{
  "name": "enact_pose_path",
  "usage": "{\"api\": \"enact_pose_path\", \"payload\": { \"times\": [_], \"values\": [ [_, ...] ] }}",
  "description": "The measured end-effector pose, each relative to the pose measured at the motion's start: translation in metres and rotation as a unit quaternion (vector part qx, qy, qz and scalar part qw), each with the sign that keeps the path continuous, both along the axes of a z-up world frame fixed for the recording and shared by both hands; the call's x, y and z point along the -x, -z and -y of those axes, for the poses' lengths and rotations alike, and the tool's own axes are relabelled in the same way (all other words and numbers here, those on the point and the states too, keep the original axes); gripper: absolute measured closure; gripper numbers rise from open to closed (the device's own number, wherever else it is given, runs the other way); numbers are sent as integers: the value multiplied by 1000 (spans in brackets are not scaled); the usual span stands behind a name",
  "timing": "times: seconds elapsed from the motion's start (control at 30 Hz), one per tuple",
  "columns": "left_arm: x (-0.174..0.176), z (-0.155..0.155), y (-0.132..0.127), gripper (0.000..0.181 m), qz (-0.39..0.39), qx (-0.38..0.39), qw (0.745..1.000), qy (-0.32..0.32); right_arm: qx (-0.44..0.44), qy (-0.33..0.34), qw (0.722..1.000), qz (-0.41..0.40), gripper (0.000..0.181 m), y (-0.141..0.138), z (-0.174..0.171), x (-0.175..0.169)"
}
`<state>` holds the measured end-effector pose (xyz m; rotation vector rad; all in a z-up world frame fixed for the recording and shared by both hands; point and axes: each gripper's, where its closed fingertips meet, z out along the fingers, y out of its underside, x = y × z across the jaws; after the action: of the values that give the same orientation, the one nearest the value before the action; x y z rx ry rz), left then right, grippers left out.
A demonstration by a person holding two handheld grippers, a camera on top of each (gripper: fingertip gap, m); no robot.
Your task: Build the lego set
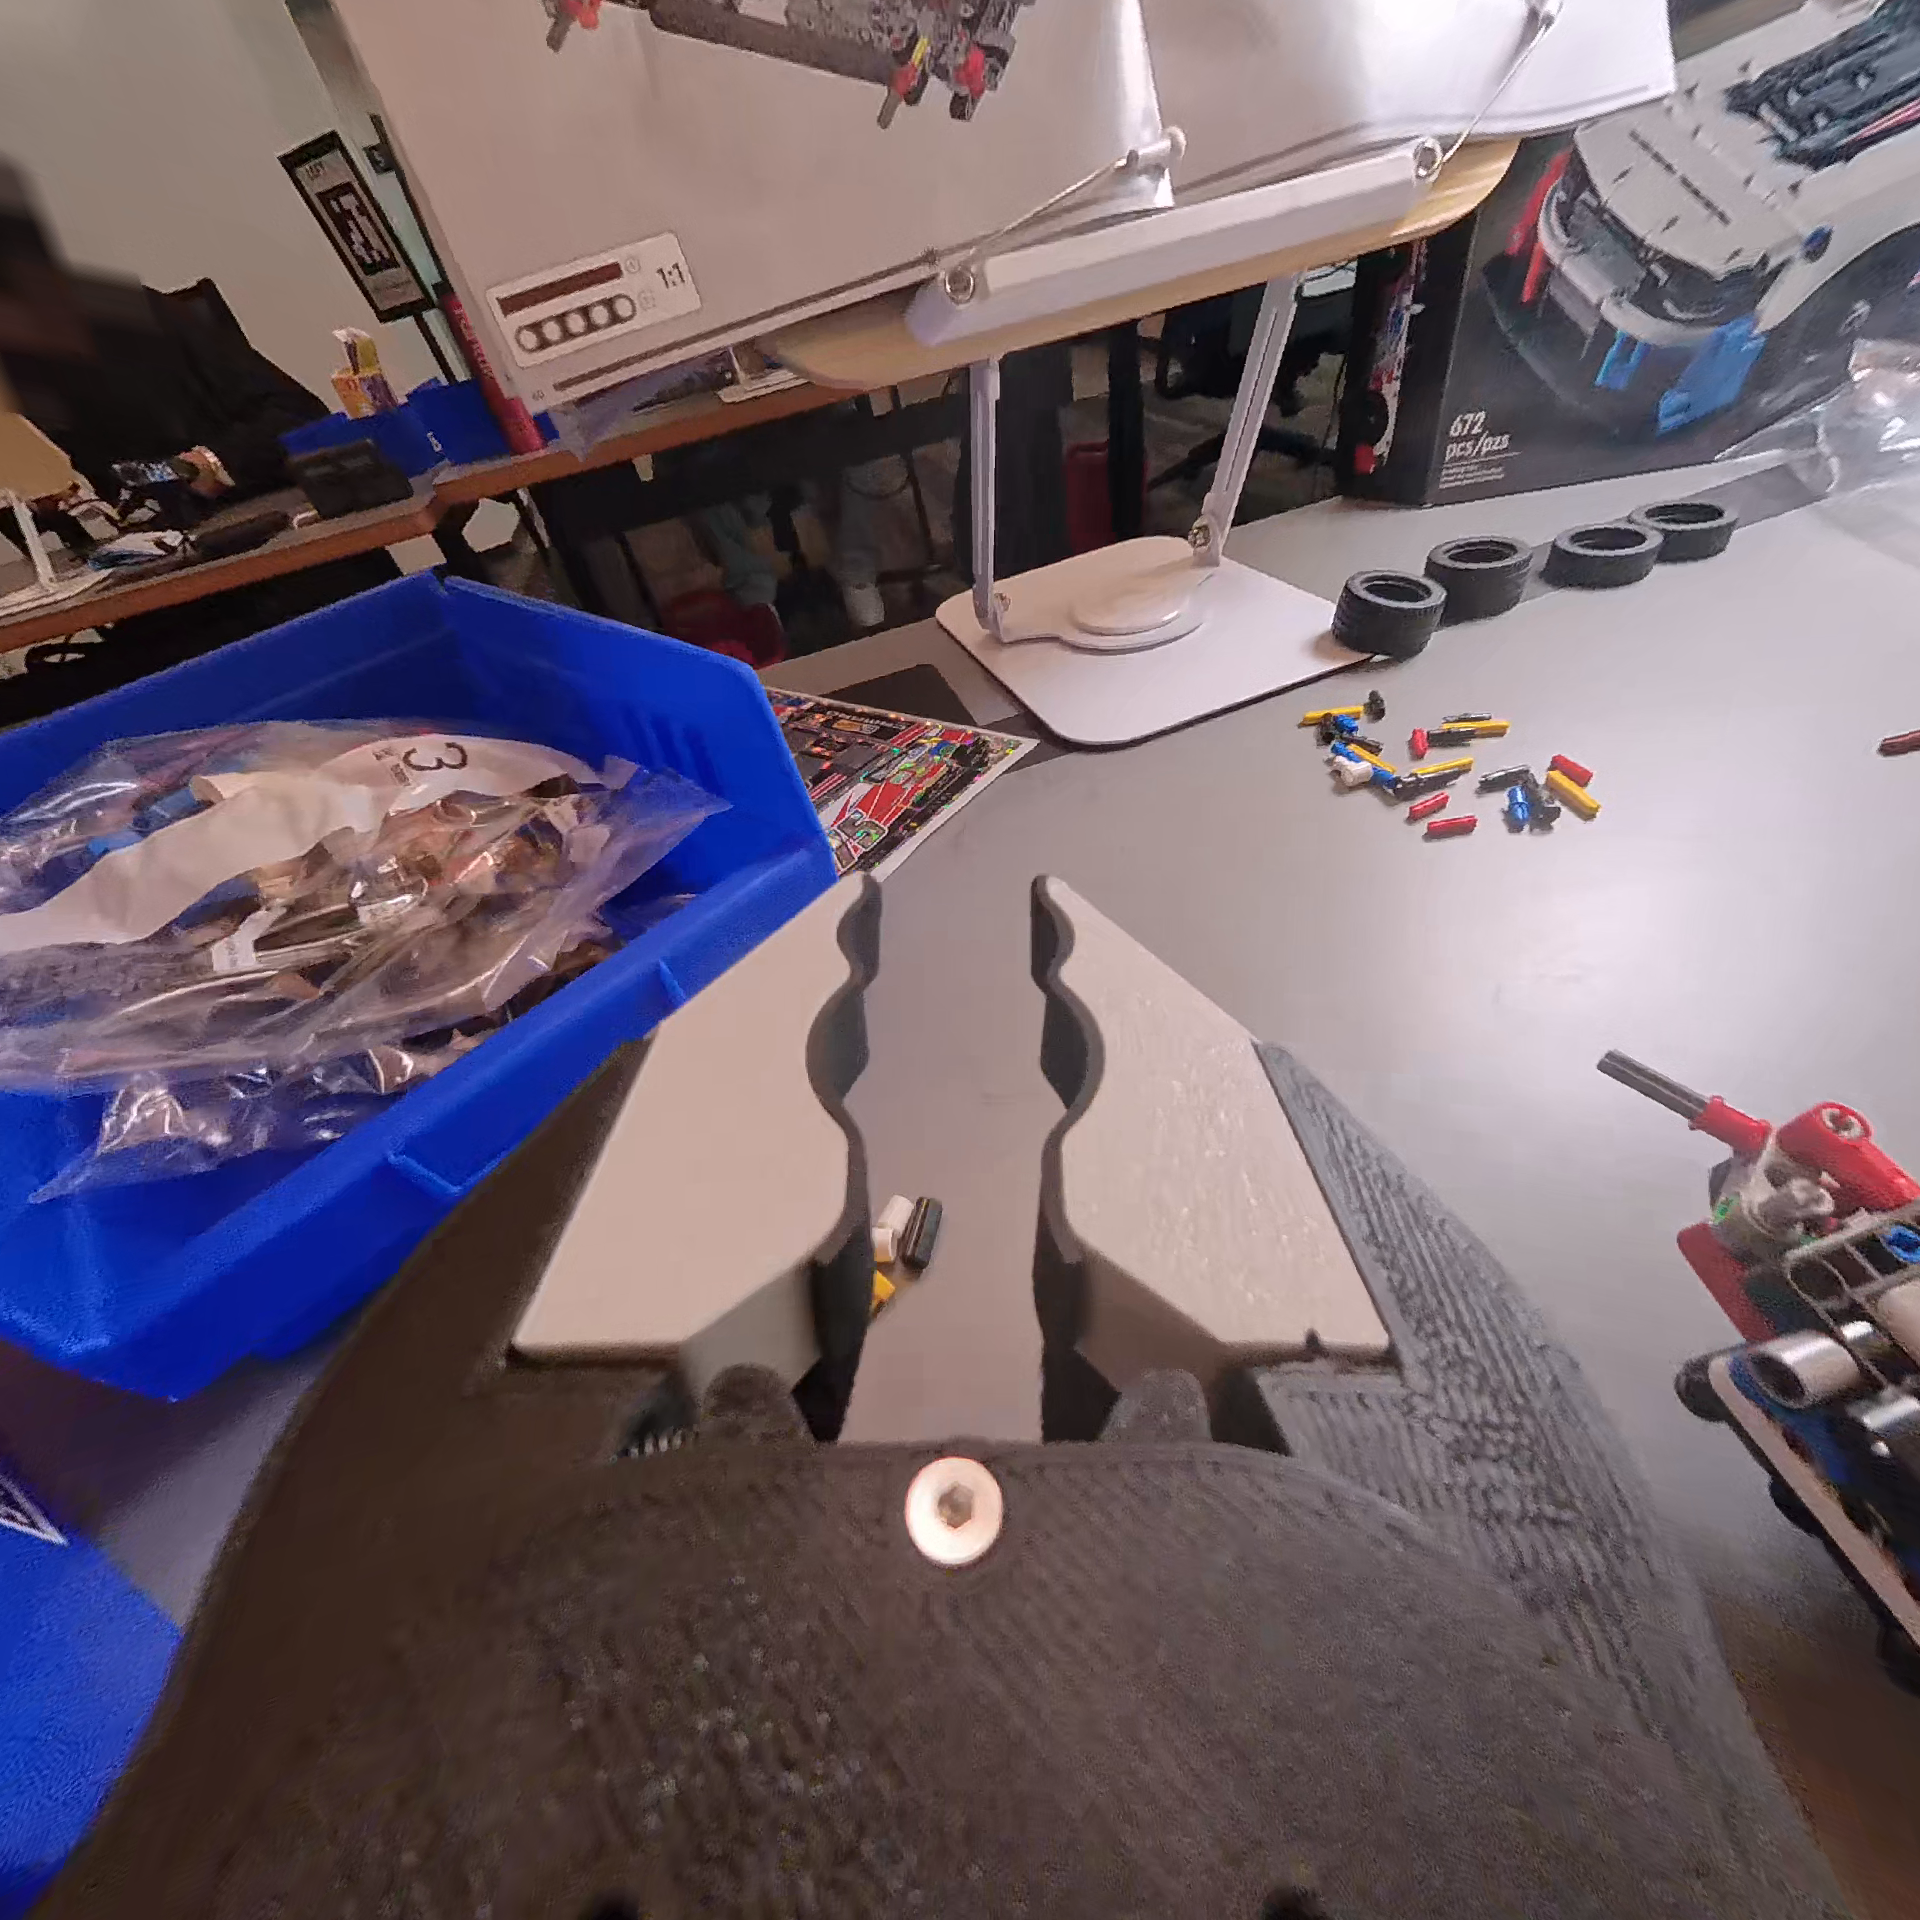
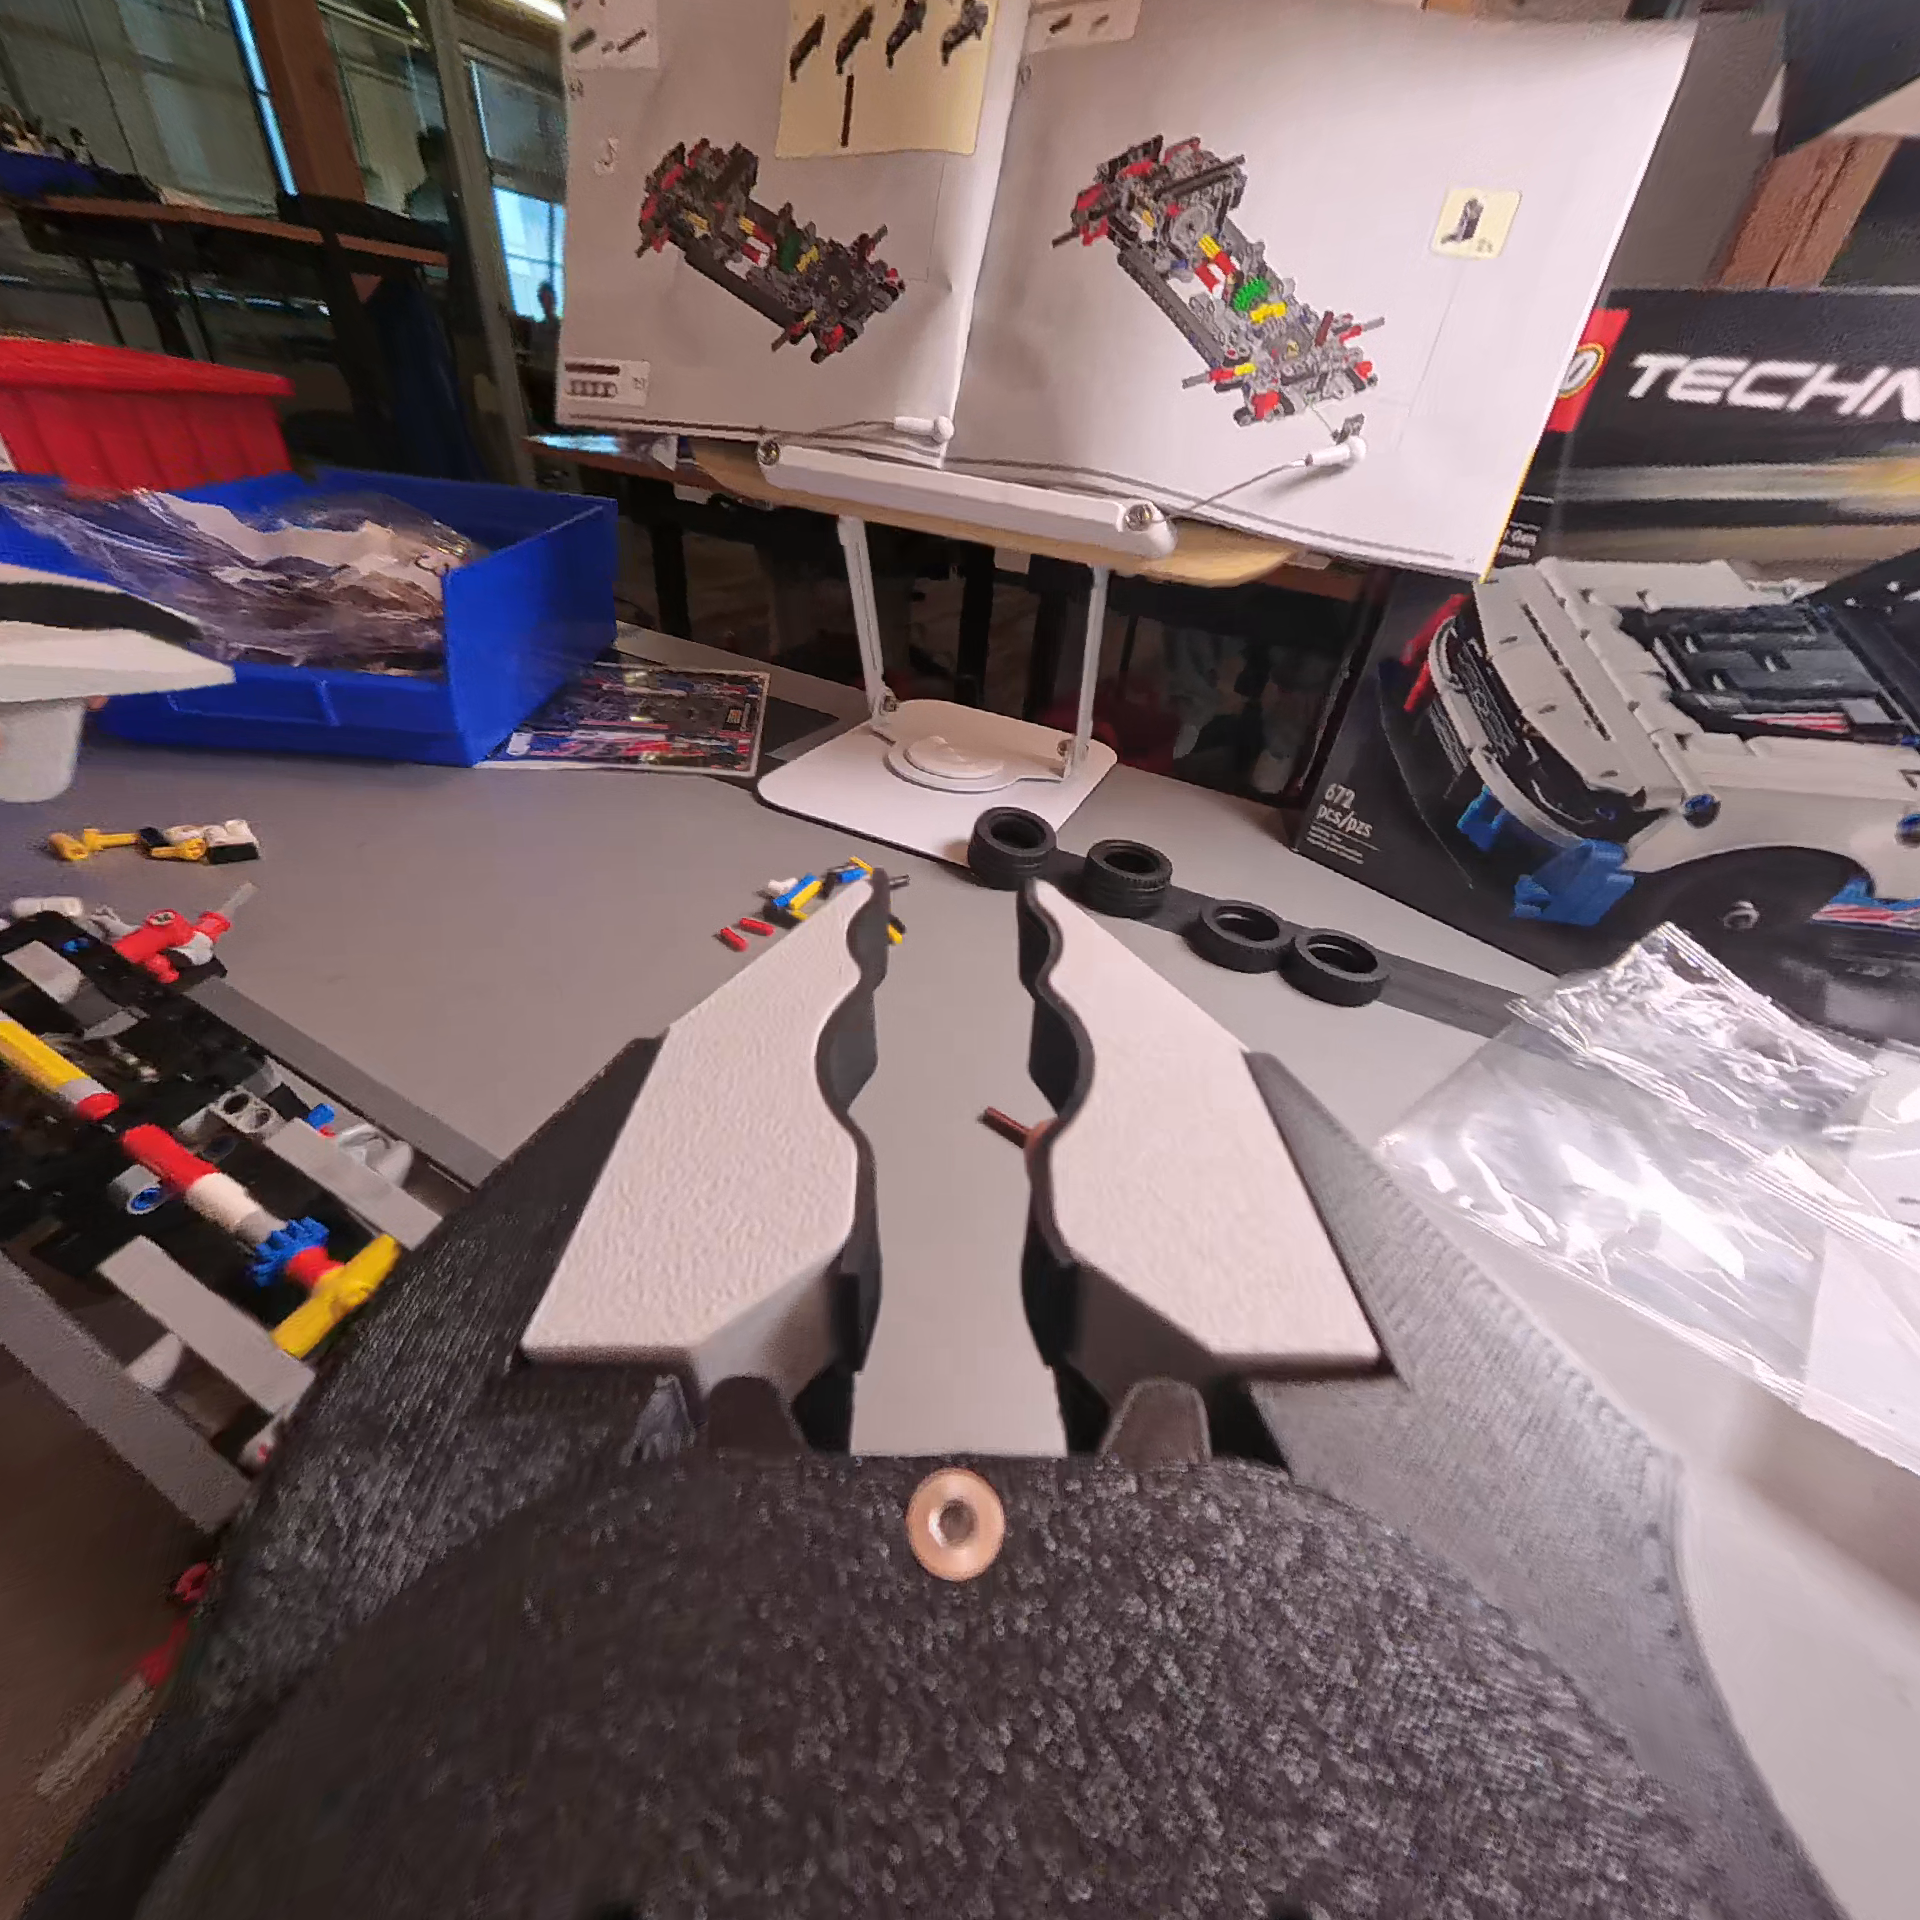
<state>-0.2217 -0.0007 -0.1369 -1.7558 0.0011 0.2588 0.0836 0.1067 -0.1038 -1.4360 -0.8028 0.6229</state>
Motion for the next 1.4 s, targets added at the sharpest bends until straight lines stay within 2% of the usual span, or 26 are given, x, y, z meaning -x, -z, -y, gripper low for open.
{"api": "enact_pose_path", "payload": {
  "times": [0.13, 0.33, 0.43, 0.57, 0.7, 0.77, 0.83, 0.9, 0.93, 1.0, 1.07, 1.13, 1.3, 1.4],
  "values": [
    [-6, -21, -4, 179, -28, 6, 999, -14, -19, -23, 1000, -7, 179, -23, 24, 16],
    [-27, -59, -29, 181, -48, -11, 999, -16, -47, -127, 991, -10, 181, -62, 106, 74],
    [-40, -78, -37, 181, -48, -11, 999, -14, -71, -178, 981, 14, 181, -72, 154, 111],
    [-56, -92, -36, 181, -50, -1, 999, -11, -79, -223, 971, 42, 181, -69, 194, 151],
    [-64, -90, -18, 181, -87, 22, 996, 2, -78, -246, 964, 67, 181, -54, 205, 179],
    [-65, -85, -5, 181, -104, 49, 993, 19, -91, -283, 946, 129, 181, -34, 210, 180],
    [-59, -78, 1, 179, -117, 68, 990, 32, -73, -341, 906, 241, 151, -1, 210, 163],
    [-45, -73, -6, 179, -121, 55, 991, 28, -43, -389, 844, 368, 113, 35, 198, 131],
    [-38, -72, -8, 178, -112, 54, 992, 25, -43, -387, 814, 432, 99, 52, 184, 113],
    [-28, -70, -13, 178, -86, 42, 995, 17, -52, -368, 763, 529, 85, 81, 158, 90],
    [-22, -68, -16, 177, -83, 39, 996, 11, -32, -357, 734, 577, 84, 105, 145, 82],
    [-19, -66, -19, 178, -93, 35, 995, 7, -48, -343, 714, 609, 96, 114, 129, 79],
    [-12, -62, -24, 177, -91, 28, 995, -1, -38, -379, 679, 628, 97, 110, 103, 86],
    [-8, -61, -23, 177, -83, 26, 996, -2, -17, -392, 682, 617, 97, 107, 74, 100]
  ]
}}
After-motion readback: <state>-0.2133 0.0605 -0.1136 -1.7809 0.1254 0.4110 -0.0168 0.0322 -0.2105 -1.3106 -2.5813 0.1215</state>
